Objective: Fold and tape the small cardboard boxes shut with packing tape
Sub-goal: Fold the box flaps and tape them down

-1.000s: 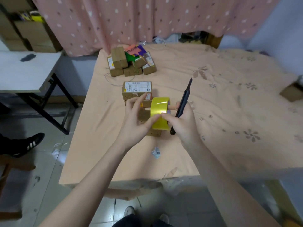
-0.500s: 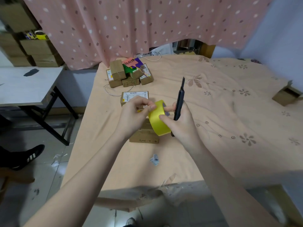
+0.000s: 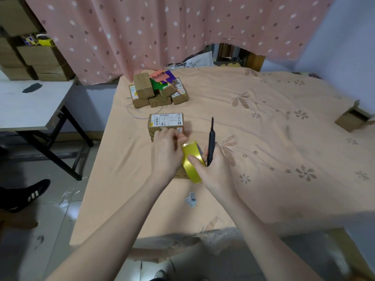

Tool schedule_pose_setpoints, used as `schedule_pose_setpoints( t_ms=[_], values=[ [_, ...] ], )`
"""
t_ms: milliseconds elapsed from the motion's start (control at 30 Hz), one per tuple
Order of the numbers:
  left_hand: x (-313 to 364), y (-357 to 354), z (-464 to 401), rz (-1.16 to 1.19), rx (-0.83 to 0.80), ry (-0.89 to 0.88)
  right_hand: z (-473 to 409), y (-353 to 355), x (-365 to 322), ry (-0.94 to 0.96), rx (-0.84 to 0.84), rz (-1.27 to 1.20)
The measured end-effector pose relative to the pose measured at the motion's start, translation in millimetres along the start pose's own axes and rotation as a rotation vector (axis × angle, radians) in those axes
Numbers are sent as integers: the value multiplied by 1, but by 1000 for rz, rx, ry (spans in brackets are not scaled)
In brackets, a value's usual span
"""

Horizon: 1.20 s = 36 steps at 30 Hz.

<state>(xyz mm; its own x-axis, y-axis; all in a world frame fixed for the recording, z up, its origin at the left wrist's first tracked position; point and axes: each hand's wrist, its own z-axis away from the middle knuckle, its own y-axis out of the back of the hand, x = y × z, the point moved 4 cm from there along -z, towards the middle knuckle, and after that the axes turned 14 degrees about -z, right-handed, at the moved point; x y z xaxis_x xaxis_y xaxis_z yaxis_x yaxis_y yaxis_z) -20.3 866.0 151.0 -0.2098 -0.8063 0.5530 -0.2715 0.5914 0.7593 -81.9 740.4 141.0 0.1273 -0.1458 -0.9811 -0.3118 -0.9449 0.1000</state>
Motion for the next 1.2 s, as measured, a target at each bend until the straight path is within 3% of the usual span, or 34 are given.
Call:
schedule_pose_setpoints(
  t_ms=[300,533,733,900,1200],
  values=[
    [-1,0,-5,-8,105,-138,-8,-6,29,-204,150,-11],
    [-44,-27,-14,-16,-210,4,18,-20,67,-365,-79,-56],
    [-58,-42,-6,-3,-214,9,23,-24,98,-486,13,83],
    [-67,-58,-19,52,-438,21,29,-26,120,-524,22,66],
    [-77,-88,-15,105,-622,-137,22,-31,146,-657,86,44]
  ],
)
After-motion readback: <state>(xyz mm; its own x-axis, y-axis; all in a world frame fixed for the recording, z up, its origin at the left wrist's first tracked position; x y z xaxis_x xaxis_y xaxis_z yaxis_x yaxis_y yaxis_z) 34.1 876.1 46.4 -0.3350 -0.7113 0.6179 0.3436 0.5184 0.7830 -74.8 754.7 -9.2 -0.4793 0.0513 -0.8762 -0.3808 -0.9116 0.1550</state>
